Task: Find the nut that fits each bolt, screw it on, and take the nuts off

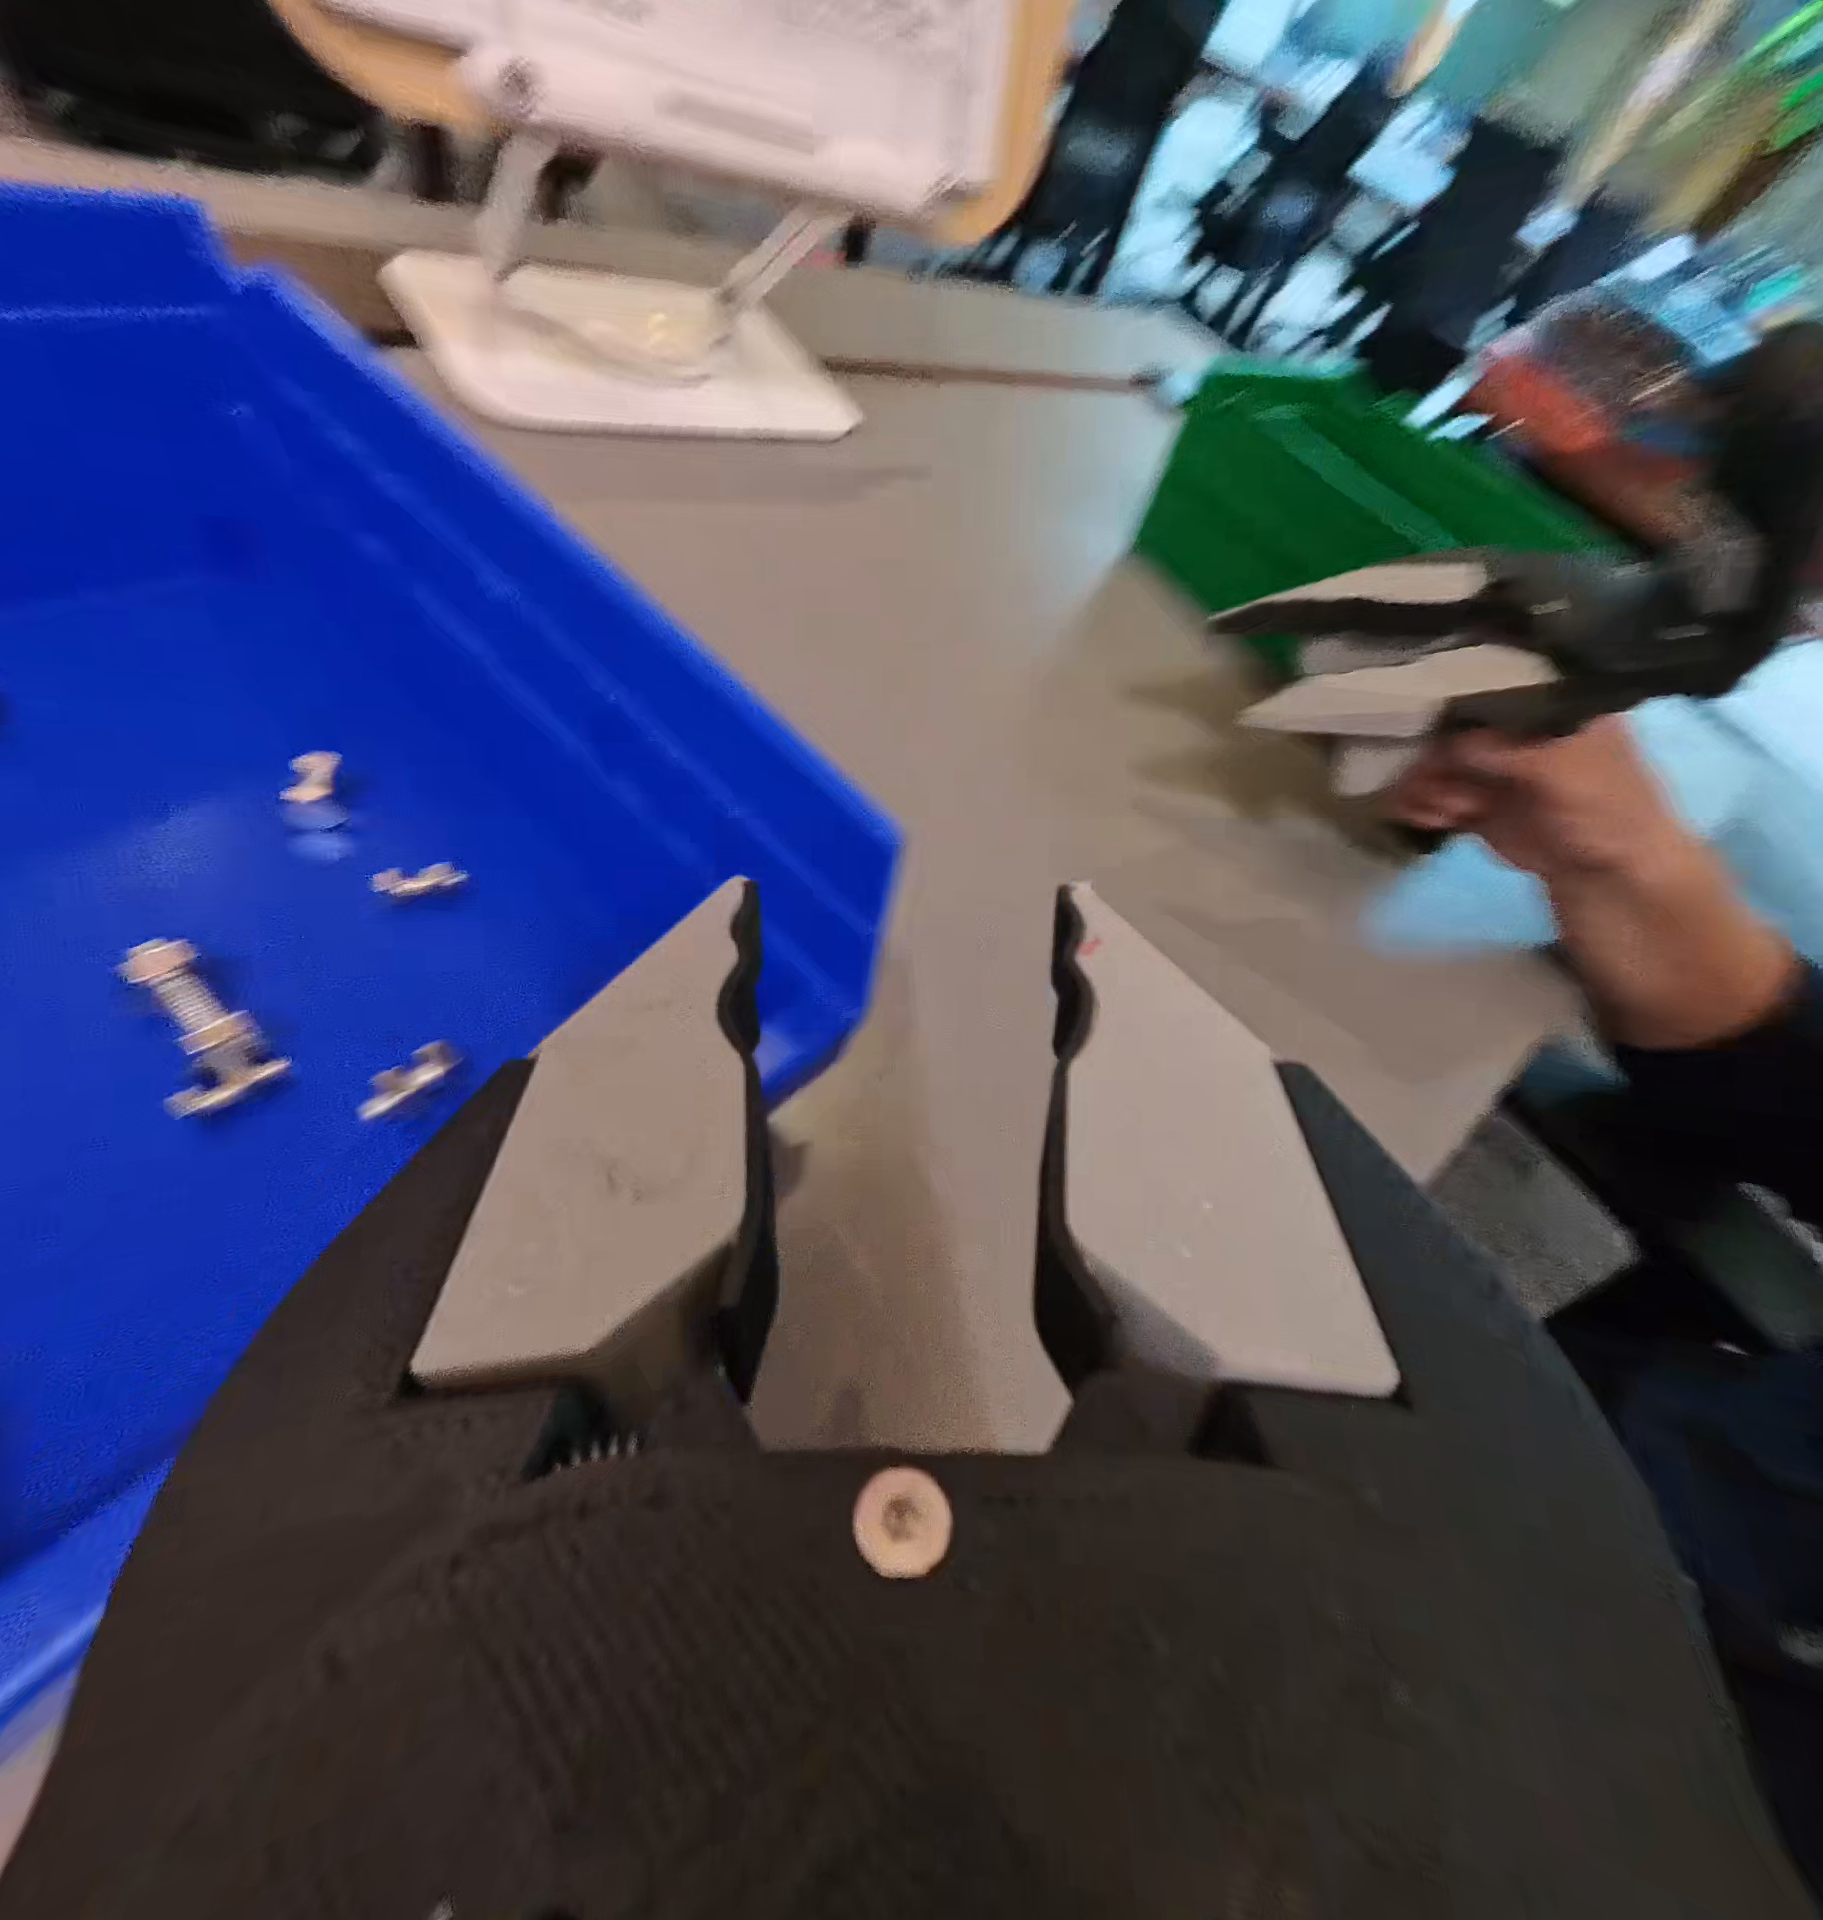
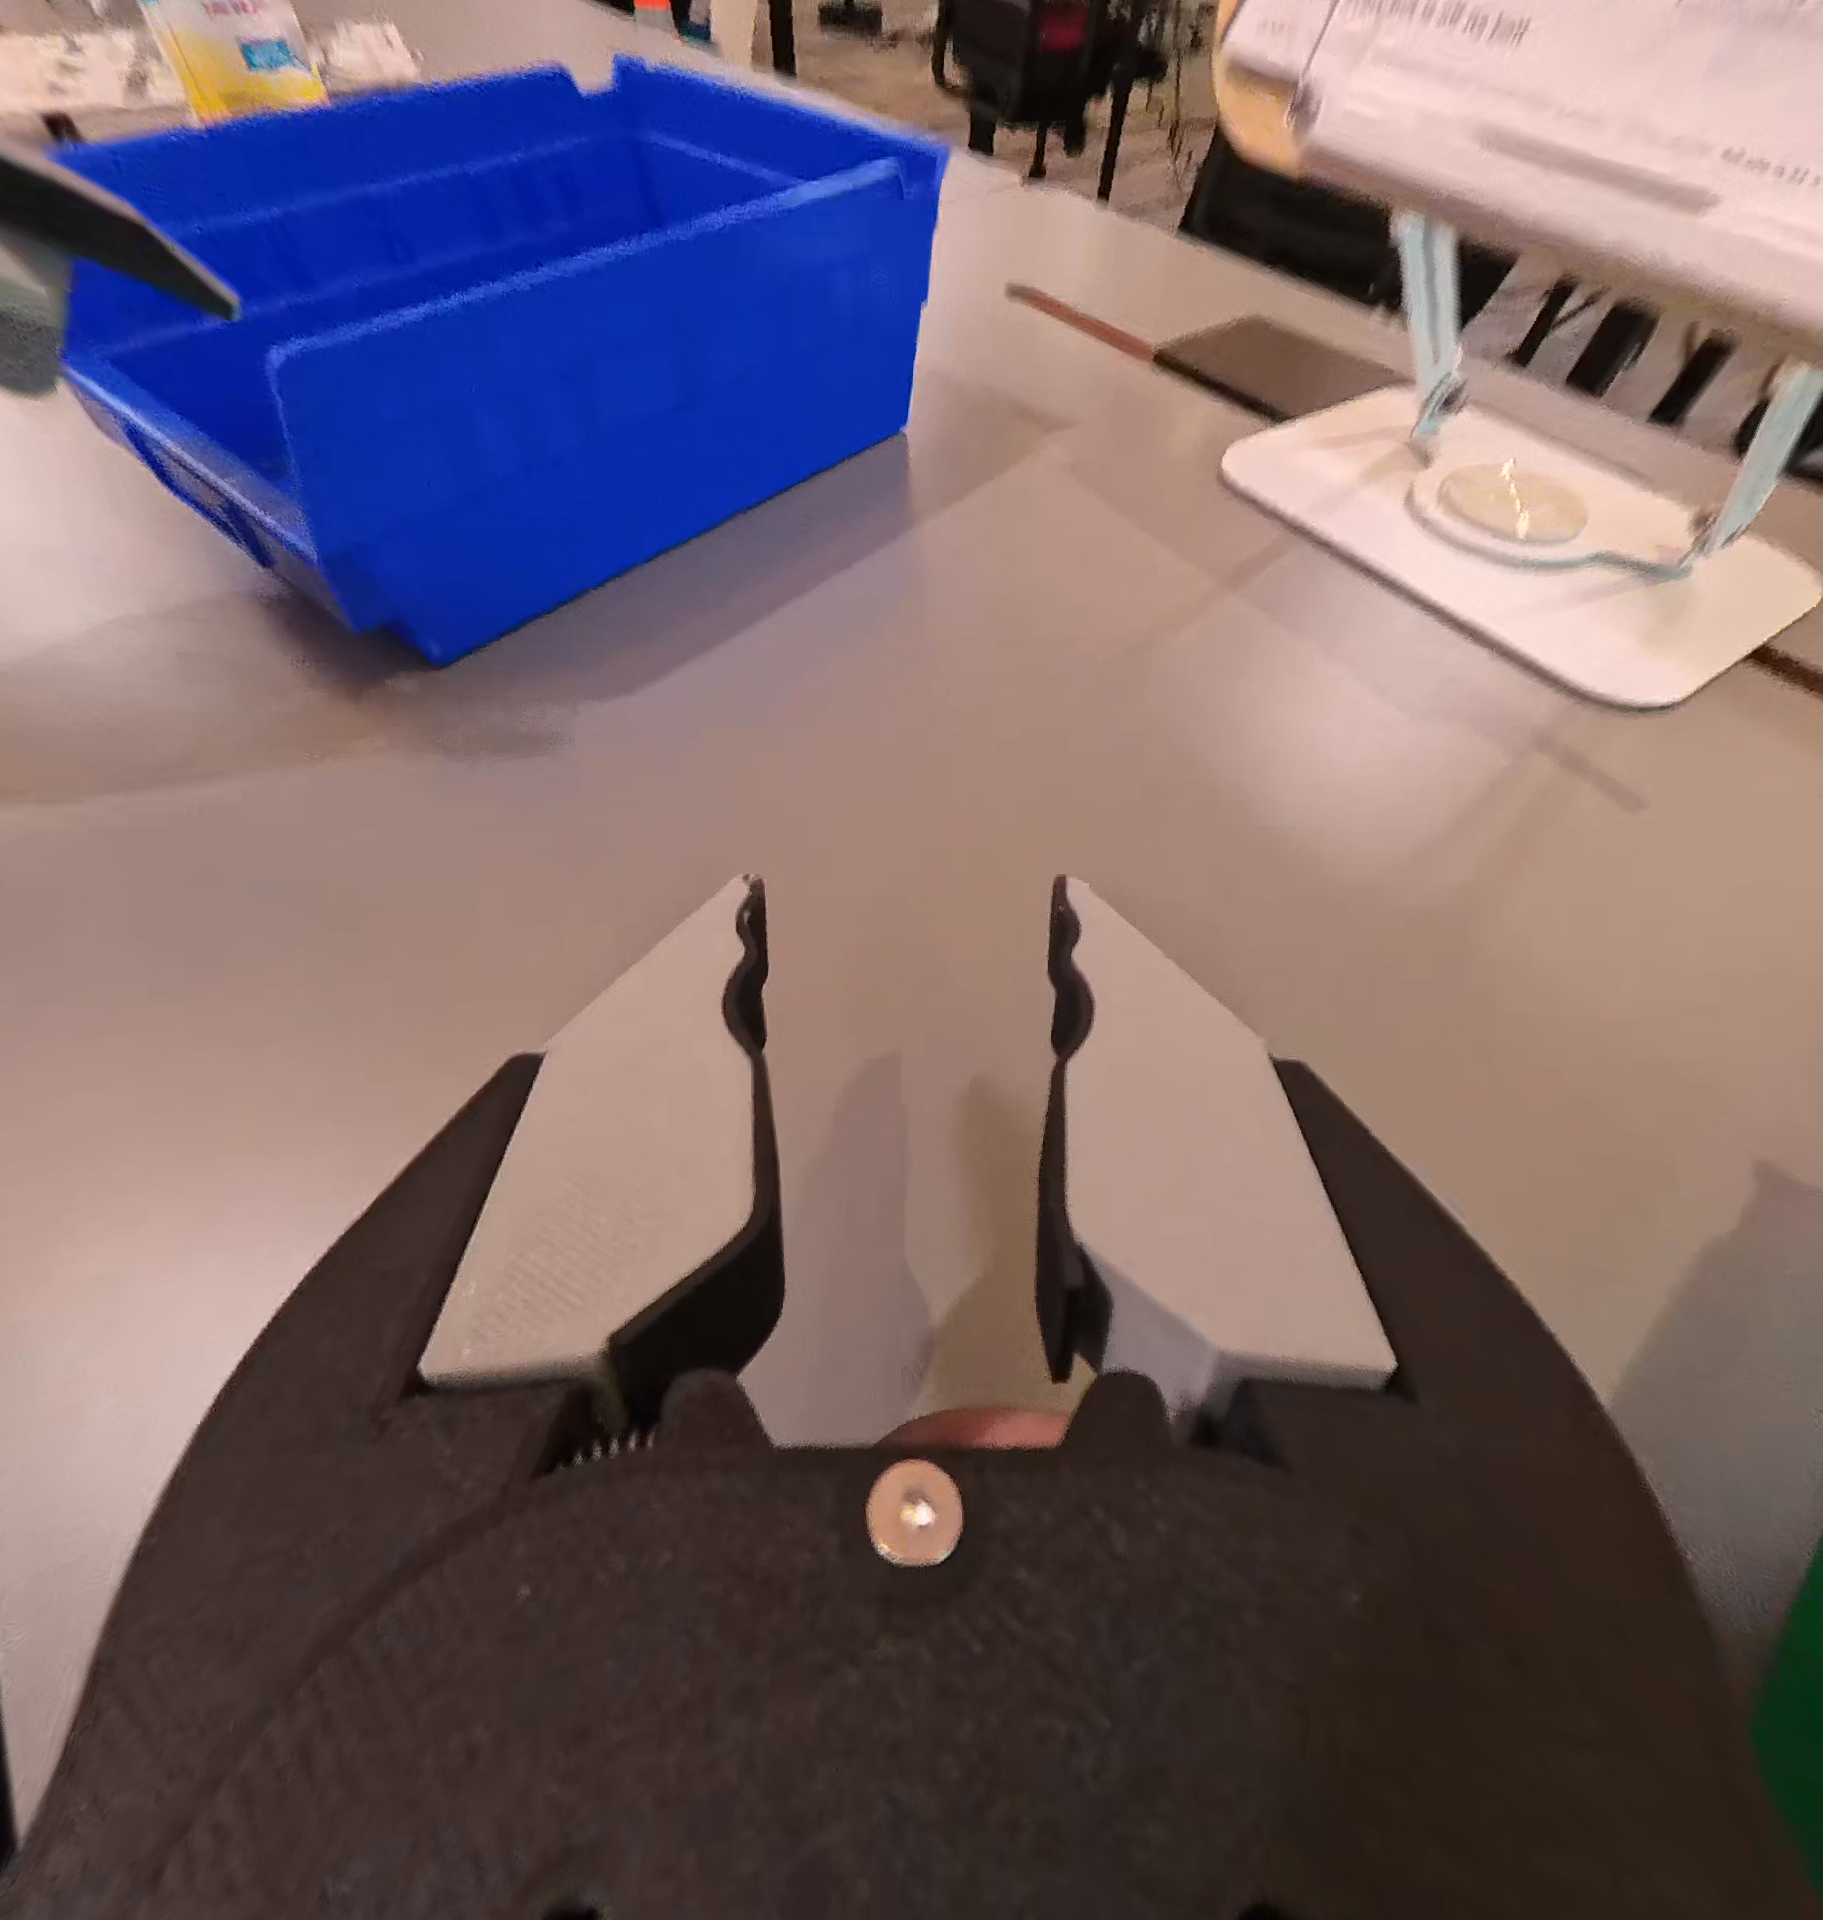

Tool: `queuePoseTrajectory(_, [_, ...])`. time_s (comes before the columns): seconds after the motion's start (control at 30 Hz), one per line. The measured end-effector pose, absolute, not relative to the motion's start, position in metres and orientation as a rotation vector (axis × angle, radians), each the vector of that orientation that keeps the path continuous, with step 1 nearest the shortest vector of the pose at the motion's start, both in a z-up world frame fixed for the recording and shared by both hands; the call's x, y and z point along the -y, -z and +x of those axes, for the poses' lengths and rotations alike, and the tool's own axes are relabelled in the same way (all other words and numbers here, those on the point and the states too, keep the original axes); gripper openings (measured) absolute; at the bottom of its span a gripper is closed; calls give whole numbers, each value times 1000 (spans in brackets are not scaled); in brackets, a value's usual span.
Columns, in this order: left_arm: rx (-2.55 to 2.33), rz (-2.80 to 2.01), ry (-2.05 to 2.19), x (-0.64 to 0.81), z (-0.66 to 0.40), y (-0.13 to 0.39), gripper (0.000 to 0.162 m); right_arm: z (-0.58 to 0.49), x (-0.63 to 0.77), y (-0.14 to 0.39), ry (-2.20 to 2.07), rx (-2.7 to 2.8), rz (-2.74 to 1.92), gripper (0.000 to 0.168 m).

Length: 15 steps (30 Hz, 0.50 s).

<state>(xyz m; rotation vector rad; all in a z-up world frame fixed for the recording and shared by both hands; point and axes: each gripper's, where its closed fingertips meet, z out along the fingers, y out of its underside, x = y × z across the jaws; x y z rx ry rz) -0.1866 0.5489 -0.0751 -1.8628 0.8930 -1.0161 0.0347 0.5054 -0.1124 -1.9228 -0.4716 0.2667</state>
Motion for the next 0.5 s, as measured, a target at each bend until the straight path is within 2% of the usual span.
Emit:
queuePoseTrajectory(0.07, [-952,-1743,976,-527,-181,72,55,35,-505,106,-210,484,-1883,50])
queuePoseTrajectory(0.13, [-980,-1740,695,-531,-175,94,62,36,-506,105,-139,499,-1868,51])
queuePoseTrajectory(0.17, [-1002,-1774,583,-535,-170,109,59,34,-506,104,-123,511,-1861,51])
queuePoseTrajectory(0.27, [-986,-1846,423,-556,-158,135,39,26,-504,104,-95,547,-1841,51])
queuePoseTrajectory(0.3, [-955,-1838,369,-569,-164,135,17,26,-504,105,-70,553,-1837,51])
queuePoseTrajectory(0.33, [-947,-1822,389,-575,-165,132,25,28,-504,106,-43,558,-1837,51])
queuePoseTrajectory(0.4, [-908,-1865,470,-583,-169,136,19,29,-503,107,-9,558,-1829,51])
queuePoseTrajectory(0.5, [-847,-1893,412,-603,-191,136,24,25,-502,106,-20,569,-1821,52])
